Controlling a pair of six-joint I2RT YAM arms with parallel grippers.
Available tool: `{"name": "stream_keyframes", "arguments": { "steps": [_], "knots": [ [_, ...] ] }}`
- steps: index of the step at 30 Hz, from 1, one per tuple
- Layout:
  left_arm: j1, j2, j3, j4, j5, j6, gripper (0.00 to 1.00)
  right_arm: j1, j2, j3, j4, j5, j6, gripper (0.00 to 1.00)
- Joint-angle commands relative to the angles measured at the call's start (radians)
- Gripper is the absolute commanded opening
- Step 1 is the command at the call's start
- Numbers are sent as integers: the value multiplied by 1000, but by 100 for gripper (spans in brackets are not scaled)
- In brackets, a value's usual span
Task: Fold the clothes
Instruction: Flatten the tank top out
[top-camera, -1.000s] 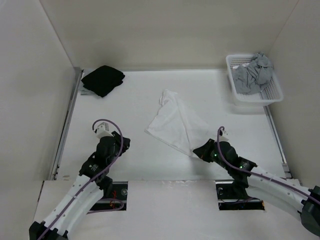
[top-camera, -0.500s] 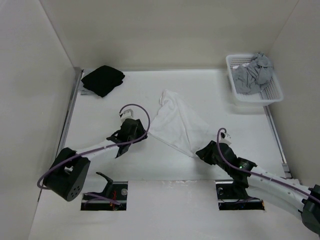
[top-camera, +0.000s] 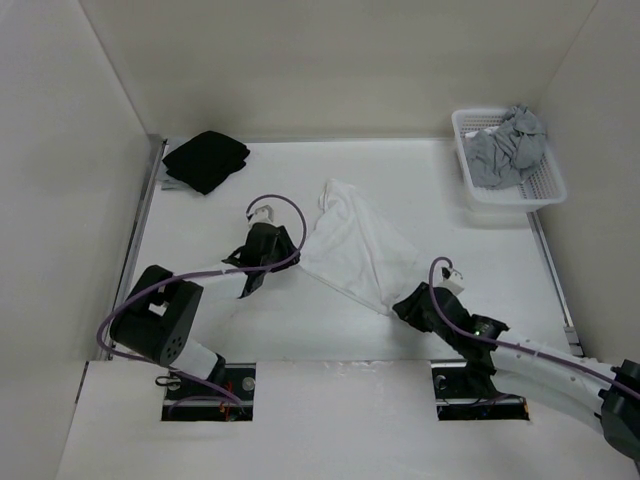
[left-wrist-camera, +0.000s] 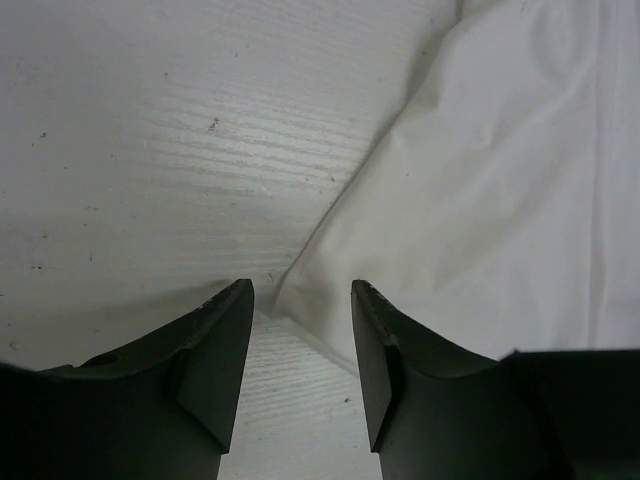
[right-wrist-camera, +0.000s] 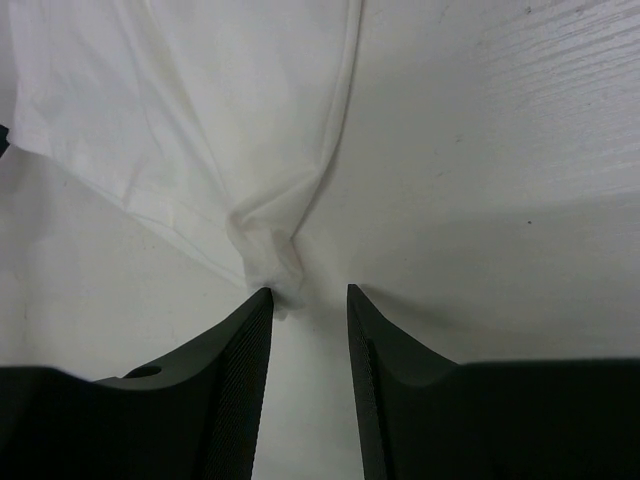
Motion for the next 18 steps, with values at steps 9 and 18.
{"name": "stream_keyframes", "arguments": {
  "steps": [9,18],
  "knots": [
    [12,18,21,46,37,17,22,55,-50,91,-44,88,9,43],
    [26,-47,-31,24,29,-2,5,37,-78,148,-188,86,-21,51]
  ]
}}
